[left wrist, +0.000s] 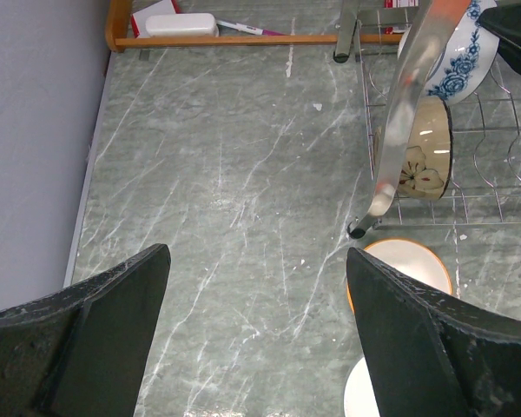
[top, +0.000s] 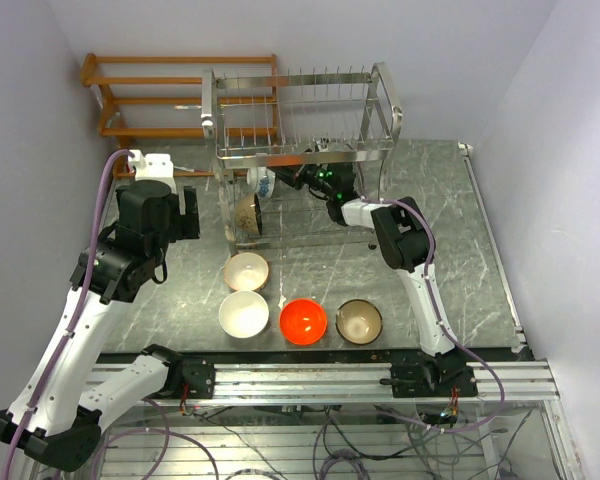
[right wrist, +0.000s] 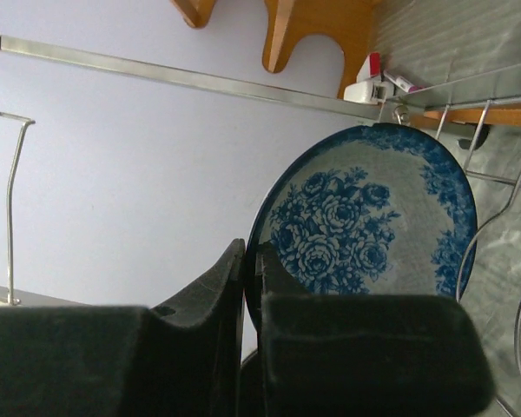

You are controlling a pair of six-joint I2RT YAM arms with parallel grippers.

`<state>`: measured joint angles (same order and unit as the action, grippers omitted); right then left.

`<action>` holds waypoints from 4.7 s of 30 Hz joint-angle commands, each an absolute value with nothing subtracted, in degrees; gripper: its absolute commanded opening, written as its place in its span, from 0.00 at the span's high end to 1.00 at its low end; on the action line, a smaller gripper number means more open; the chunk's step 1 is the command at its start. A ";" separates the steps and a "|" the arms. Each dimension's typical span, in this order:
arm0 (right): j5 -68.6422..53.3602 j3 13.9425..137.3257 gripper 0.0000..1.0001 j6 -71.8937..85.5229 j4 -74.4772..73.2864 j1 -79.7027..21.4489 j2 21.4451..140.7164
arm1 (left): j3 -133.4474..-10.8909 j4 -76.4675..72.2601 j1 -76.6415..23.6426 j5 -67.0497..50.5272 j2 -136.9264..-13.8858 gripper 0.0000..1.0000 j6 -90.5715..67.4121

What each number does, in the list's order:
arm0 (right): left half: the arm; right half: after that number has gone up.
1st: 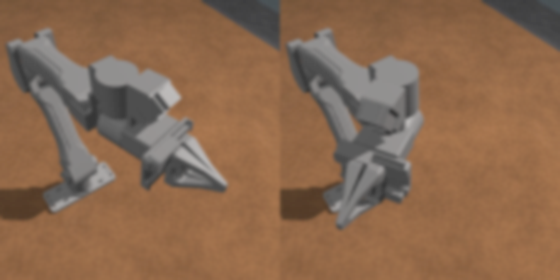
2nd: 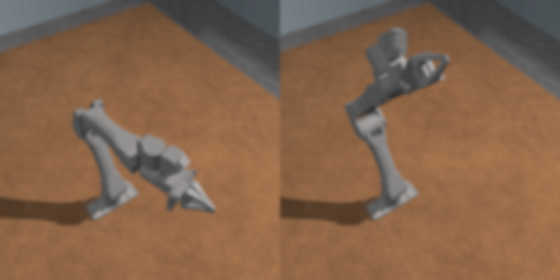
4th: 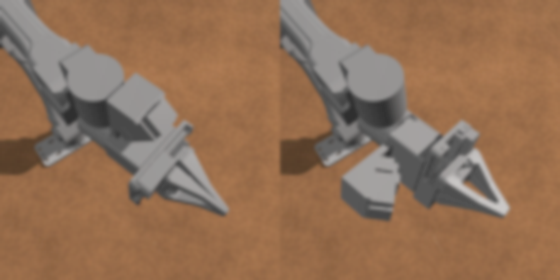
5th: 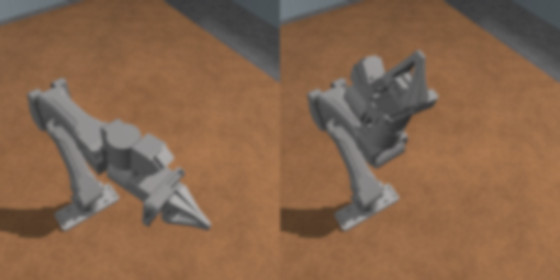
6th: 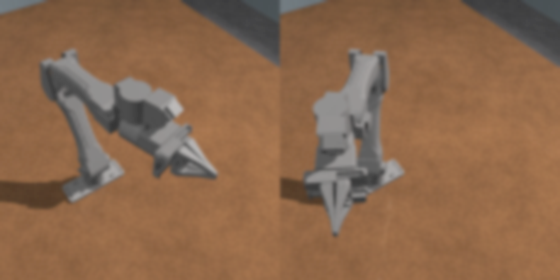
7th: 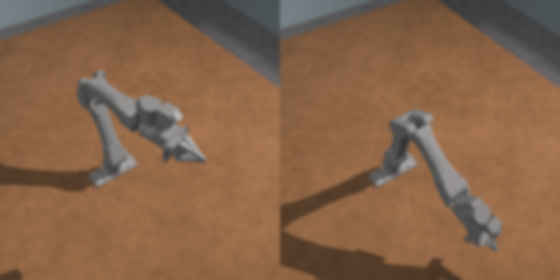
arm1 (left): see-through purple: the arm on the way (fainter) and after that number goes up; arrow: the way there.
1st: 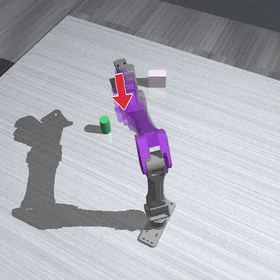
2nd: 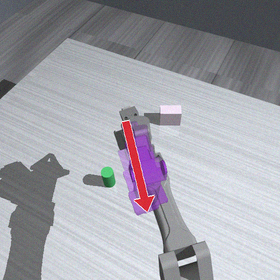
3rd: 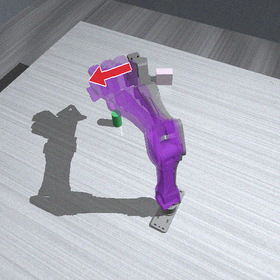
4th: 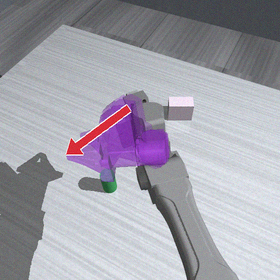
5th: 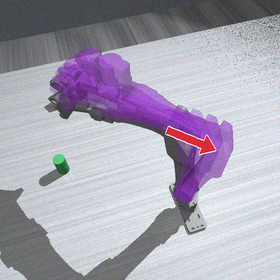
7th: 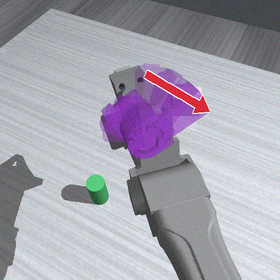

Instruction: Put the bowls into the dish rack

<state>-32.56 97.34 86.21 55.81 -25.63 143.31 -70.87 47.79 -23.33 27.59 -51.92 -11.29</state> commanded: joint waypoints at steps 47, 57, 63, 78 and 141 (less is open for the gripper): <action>-30.37 99.66 0.47 69.81 38.97 -27.94 136.25 | -71.19 45.72 -22.94 27.16 -49.92 0.07 -10.02; -27.88 92.16 0.43 70.31 40.41 -27.66 130.17 | -70.93 45.84 -22.94 27.60 -49.49 0.07 -9.74; -26.97 84.11 0.43 69.38 39.98 -26.85 124.37 | -70.43 45.62 -22.94 27.22 -48.79 0.07 -9.99; -38.96 69.35 0.45 67.72 36.34 -31.24 110.56 | -69.26 45.63 -22.92 27.03 -46.78 0.07 -9.44; 6.27 64.92 0.69 30.41 -32.00 -73.34 98.71 | -66.97 50.86 -22.94 24.62 -40.68 0.07 -11.35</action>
